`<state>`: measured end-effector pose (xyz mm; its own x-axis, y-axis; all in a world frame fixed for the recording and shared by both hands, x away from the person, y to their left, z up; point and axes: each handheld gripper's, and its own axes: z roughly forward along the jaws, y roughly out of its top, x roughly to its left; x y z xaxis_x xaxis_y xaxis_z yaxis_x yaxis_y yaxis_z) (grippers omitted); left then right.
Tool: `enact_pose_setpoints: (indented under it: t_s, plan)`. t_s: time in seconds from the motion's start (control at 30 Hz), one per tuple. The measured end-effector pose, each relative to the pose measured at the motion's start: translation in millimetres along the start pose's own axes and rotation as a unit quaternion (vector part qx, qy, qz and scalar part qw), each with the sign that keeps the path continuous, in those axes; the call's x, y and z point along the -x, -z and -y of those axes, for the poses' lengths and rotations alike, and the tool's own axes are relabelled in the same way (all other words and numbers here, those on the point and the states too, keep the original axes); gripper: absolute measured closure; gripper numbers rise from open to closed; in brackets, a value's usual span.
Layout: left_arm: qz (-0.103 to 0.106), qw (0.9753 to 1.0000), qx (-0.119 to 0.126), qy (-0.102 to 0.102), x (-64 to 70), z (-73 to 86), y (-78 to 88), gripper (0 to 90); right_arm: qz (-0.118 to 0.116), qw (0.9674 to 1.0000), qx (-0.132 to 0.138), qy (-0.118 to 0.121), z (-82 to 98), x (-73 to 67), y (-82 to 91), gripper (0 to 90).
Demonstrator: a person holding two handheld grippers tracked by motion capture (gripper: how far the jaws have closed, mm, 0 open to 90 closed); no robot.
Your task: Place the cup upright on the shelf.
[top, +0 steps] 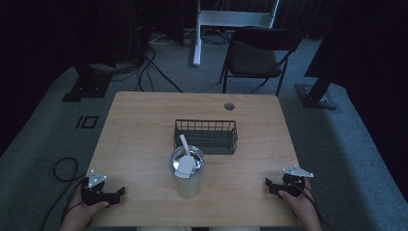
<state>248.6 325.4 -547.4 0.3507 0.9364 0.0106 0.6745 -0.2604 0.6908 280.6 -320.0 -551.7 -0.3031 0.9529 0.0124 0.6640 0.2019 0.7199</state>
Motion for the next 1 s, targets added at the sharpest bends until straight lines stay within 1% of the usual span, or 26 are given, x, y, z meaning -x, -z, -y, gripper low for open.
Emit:
enact_pose_setpoints:
  t_s: [0.27, 0.33, 0.4, 0.67, 0.8, 0.9, 1.0]
  plan:
    - [0.000, 1.0000, 0.000, 0.000, 0.1, 0.0, 0.0, 1.9, 0.000, 1.0000, 0.000, 0.000, 0.0, 0.0, 0.0, 9.1]
    - [0.001, 1.0000, -0.001, -0.001, 0.1, 0.0, 0.1, 1.9, 0.000, 1.0000, 0.000, 0.000, 0.0, 0.0, 0.0, 9.1]
    - [0.007, 0.9999, -0.001, -0.008, 1.1, 0.2, 0.3, 1.9, 0.000, 1.0000, 0.000, 0.000, 0.0, 0.0, 0.0, 9.1]
    - [0.007, 0.9999, -0.001, -0.009, 1.3, 0.3, 0.3, 1.9, 0.000, 1.0000, 0.000, 0.000, 0.1, -0.1, 0.0, 9.1]
    - [0.010, 0.9999, -0.002, -0.012, 1.3, 0.9, 1.2, 1.9, 0.000, 1.0000, 0.000, 0.000, 0.0, -0.1, 0.0, 9.1]
    - [0.020, 0.9996, -0.001, -0.022, 1.5, 2.7, 3.0, 1.9, -0.001, 1.0000, -0.001, 0.000, -0.1, 0.0, 0.1, 9.1]
    - [0.035, 0.9987, -0.001, -0.038, 1.8, 5.8, 5.9, 2.3, -0.005, 1.0000, -0.001, 0.004, -0.2, 1.1, 0.0, 9.1]
